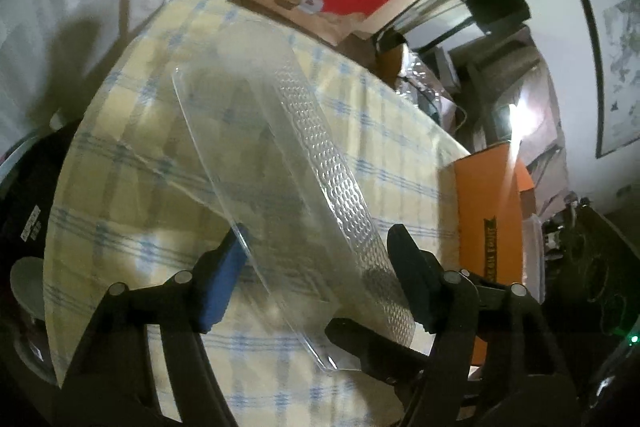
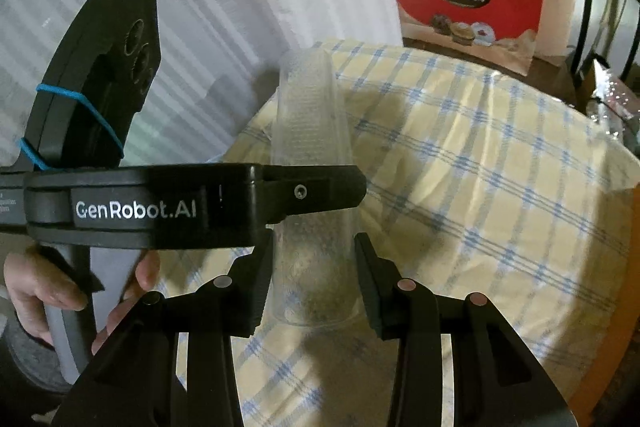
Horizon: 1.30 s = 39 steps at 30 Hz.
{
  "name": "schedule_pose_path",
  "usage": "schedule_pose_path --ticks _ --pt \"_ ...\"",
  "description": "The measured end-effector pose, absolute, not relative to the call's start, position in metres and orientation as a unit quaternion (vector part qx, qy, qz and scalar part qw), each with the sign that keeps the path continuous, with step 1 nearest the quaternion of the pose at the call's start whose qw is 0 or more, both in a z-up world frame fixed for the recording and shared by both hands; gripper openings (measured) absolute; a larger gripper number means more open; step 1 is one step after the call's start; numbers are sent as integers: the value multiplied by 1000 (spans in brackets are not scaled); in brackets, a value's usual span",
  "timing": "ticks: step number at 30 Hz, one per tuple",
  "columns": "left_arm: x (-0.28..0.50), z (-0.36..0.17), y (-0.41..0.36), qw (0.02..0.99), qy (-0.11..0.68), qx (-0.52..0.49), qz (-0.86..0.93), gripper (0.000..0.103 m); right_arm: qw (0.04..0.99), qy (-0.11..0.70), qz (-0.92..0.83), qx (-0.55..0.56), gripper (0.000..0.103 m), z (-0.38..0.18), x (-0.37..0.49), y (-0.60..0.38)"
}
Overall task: Organize objects
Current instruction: 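Grasp the clear tube with the right tool while the left tool steadies it, then carry the clear tube with the right tool and lower it into the box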
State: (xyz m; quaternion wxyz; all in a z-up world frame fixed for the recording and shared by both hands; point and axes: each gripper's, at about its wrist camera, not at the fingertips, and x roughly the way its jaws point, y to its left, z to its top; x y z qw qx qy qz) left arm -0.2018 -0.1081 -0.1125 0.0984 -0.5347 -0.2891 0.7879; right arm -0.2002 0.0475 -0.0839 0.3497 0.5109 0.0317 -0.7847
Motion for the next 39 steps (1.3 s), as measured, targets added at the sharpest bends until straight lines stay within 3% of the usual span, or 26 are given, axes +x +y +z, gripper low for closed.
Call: schedule_pose_path --ticks 18,36,39 --pt "-208 -27 33 213 -217 -518 799 64 254 -27 -845 470 41 -3 -161 172" --pt "-214 -20 178 300 -177 -542 765 65 141 -66 -873 462 40 20 -131 307" --pt "-217 -25 192 303 -169 -548 761 70 120 -58 -874 467 41 17 -127 320"
